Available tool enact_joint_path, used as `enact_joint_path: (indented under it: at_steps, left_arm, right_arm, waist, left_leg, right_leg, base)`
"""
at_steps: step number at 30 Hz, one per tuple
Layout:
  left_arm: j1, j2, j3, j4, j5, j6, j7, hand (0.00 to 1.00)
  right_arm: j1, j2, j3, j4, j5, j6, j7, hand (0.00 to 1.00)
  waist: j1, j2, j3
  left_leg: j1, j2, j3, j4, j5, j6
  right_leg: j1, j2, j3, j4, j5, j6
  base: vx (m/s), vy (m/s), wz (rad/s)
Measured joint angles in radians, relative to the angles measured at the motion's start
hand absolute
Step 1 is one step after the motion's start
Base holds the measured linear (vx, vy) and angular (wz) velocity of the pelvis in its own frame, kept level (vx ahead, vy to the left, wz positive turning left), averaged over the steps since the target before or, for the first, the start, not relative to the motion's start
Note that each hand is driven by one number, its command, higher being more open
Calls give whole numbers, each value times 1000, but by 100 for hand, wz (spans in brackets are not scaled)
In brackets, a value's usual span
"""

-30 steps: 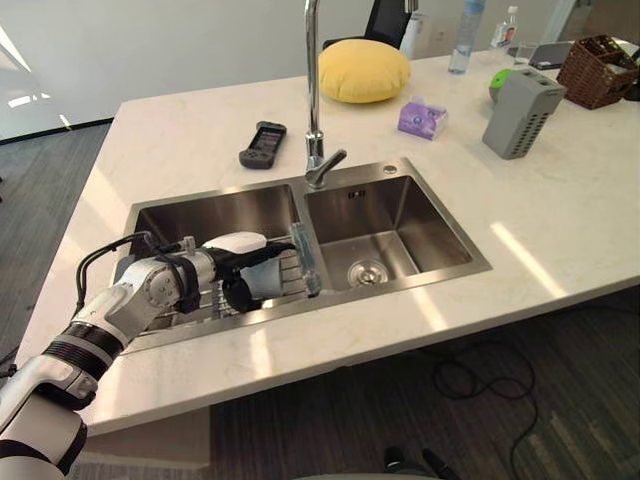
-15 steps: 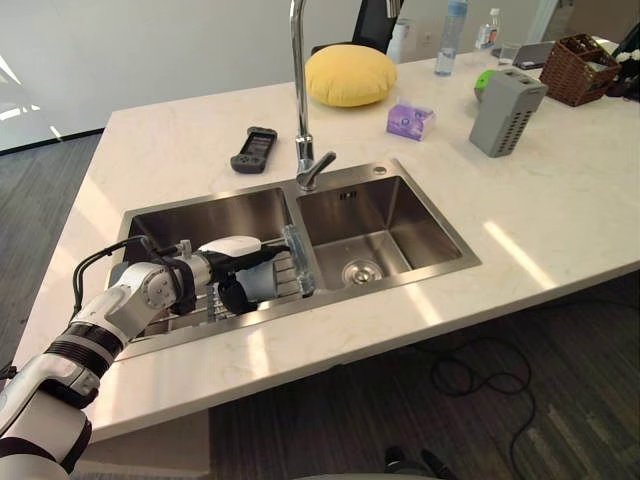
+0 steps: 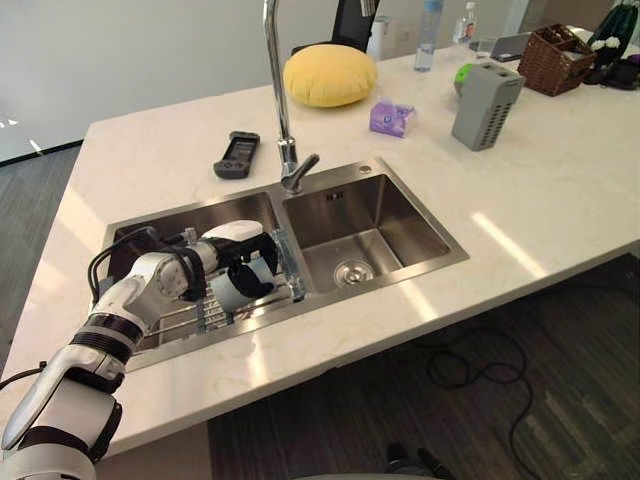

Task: Walk over to the sink, pick up the cup, carry it to the dishwasher, place the cup inside the dishwasher, then close the dishwasher door

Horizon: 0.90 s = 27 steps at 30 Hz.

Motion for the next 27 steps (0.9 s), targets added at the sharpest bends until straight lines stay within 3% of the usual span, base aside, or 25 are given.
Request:
enact_joint_path:
  at_steps: [6, 14, 27]
  left_arm:
    - [-1, -22, 1, 37, 24, -21, 39, 0]
    - [46, -24, -5, 18, 12, -64, 203, 0]
    - [156, 20, 28, -96, -66, -43, 227, 0]
  right_arm:
    - [2, -5, 18, 0, 0, -10, 0, 100]
    - [3, -6, 37, 0, 1, -22, 1, 100]
    - [8, -28, 78, -3, 3, -37, 2, 100]
  waist:
    - [-2, -2, 2]
    - [0, 2, 2]
    - [14, 1, 4]
  left_leg:
    - [5, -1, -9, 0, -3, -3]
    - [-15, -3, -73, 0, -1, -1]
    - [-26, -3, -134, 0, 6, 7]
  right_leg:
    - [8, -1, -5, -2, -1, 0]
    - [12, -1, -42, -2, -6, 1]
    - [39, -4, -123, 2, -20, 1]
  base:
    - [-47, -23, 2]
    - [-23, -28, 12]
    - [-8, -22, 14]
